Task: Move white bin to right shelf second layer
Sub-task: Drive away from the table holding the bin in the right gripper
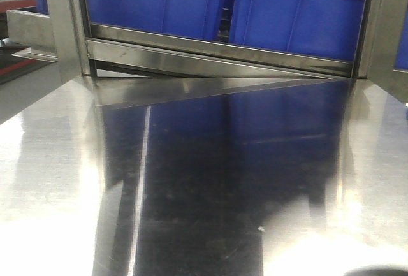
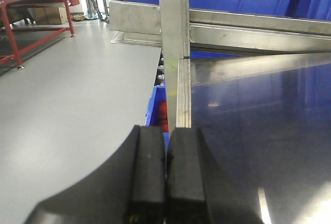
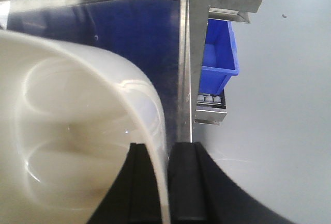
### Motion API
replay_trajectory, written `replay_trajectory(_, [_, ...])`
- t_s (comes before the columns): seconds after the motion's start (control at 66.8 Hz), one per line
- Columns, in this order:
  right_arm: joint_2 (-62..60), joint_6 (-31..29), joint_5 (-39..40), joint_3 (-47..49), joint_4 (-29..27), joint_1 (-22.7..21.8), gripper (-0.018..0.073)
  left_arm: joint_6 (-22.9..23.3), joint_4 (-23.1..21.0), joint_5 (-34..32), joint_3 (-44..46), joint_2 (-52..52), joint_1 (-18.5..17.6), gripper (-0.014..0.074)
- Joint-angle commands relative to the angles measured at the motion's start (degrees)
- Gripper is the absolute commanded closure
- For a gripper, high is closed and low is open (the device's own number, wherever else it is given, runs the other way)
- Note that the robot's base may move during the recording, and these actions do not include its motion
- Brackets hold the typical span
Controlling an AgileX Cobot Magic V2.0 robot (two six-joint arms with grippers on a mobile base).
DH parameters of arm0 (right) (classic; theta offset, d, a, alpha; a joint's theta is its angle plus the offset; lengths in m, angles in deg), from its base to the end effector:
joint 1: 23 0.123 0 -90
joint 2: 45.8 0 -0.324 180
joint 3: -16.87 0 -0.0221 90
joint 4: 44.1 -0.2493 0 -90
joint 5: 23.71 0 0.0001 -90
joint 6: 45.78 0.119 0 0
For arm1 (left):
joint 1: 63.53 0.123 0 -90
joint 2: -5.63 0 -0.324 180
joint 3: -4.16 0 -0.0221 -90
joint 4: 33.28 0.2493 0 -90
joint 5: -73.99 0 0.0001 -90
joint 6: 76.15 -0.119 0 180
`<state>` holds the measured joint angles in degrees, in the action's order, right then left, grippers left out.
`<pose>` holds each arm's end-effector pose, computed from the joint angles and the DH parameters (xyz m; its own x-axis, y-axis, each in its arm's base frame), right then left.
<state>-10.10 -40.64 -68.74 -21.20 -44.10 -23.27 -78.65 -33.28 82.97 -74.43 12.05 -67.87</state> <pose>0.0743 -0.0004 0.3455 -0.4794 0.0918 -0.8728 0.0479 0.9958 0.0785 0.0430 -0.0033 0.1945 -0.0660 0.0488 -0.9966 0.0786 0.9960 0.0435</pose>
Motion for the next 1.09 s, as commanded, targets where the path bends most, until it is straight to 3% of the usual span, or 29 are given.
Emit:
replay_trajectory(0.0, [0.08,-0.34,4.91,1.56,0.0,-0.35,0.0503,0.3,0.0,-4.64,-2.11,-0.92,-0.32,0.0512])
replay_trajectory(1.078, [0.08,-0.34,4.91,1.56,0.0,-0.35,0.0503,0.3,0.0,-4.64,-2.11,-0.92,-0.32,0.0512])
